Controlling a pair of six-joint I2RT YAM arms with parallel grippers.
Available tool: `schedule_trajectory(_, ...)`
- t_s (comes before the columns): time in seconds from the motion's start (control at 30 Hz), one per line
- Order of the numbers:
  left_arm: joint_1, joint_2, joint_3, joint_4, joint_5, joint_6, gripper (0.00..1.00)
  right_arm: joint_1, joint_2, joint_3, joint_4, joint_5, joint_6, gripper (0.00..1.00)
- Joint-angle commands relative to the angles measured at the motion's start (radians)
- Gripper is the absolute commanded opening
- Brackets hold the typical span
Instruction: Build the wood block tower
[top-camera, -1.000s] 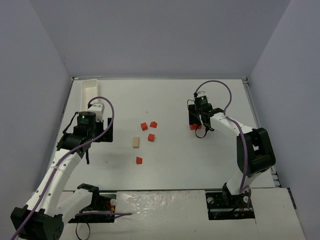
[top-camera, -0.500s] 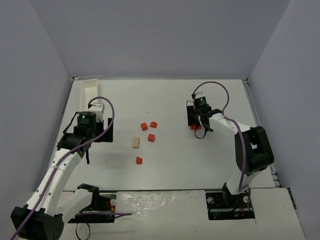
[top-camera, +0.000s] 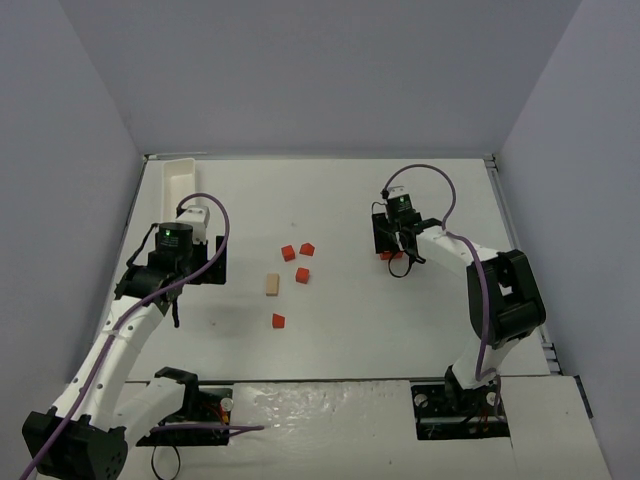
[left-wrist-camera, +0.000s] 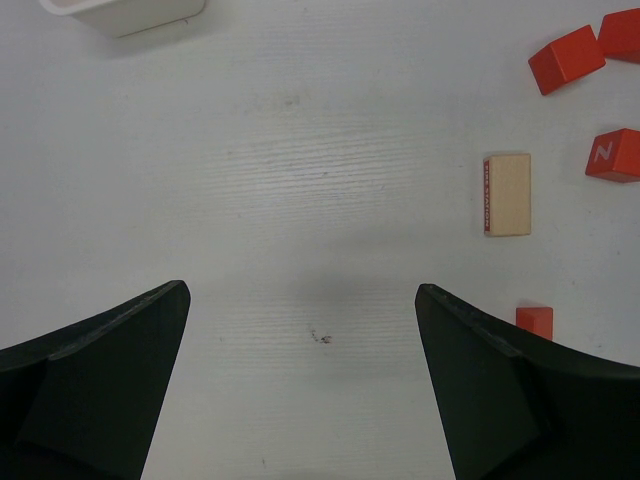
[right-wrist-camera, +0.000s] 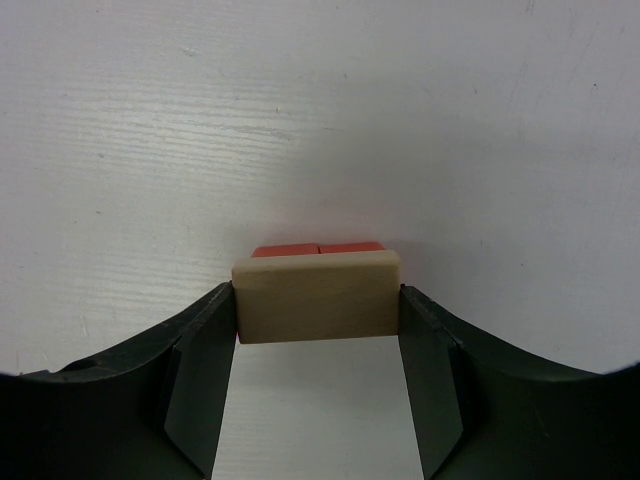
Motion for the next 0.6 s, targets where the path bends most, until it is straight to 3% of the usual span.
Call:
schedule_trajectory(0.0, 0.001, 0.004, 0.025, 0.048, -0.002, 0.010, 0.95, -0.006, -0.012, 0.009, 0.031, 0.009, -0.012, 0.28)
schedule_trajectory(0.57, 0.000, 0.002, 0.025, 0.048, -0.002, 0.010, 0.95, -0.010, -0.011, 0.006, 0.030, 0.004, -0.003, 0.35)
